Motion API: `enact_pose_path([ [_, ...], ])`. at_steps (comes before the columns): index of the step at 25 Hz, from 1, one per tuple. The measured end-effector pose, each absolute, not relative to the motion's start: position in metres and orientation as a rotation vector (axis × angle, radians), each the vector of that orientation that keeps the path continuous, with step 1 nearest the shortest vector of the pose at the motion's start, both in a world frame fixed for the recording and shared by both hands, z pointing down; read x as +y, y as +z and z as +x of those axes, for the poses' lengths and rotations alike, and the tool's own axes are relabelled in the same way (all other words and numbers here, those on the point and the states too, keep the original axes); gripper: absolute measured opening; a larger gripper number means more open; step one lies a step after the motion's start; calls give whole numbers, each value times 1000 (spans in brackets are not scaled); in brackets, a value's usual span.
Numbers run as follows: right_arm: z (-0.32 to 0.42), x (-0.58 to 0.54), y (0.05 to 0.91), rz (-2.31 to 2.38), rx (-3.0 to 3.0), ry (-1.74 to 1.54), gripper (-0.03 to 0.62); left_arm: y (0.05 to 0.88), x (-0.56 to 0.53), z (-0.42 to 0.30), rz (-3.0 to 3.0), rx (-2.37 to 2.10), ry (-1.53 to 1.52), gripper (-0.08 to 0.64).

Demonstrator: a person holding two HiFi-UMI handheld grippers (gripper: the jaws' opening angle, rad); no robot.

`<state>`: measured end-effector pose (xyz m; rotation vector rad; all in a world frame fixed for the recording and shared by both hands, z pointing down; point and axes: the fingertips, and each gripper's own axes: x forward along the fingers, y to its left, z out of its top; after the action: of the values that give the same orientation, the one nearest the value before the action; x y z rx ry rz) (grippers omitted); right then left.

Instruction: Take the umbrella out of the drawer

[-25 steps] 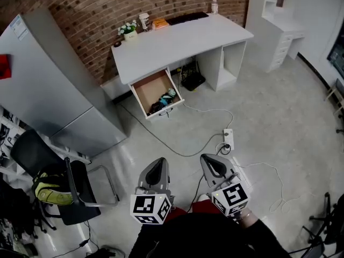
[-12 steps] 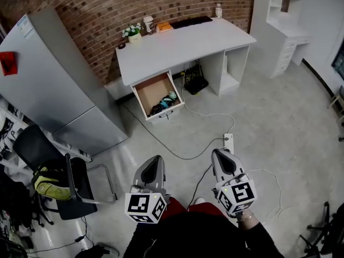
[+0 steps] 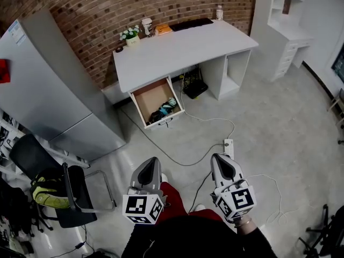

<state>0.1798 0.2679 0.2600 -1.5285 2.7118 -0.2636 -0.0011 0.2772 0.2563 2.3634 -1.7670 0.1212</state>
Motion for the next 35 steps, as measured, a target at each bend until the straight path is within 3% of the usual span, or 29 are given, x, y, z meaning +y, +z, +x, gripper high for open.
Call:
enact_pose_path([
  [23,17,37,286,-1750,2641,-354,-2,295,41,-193,2398,-1611,126,3],
  [35,19,10,312,-1912,2558,-455,-2,350,-17,-188,2447,-1388,358,7],
])
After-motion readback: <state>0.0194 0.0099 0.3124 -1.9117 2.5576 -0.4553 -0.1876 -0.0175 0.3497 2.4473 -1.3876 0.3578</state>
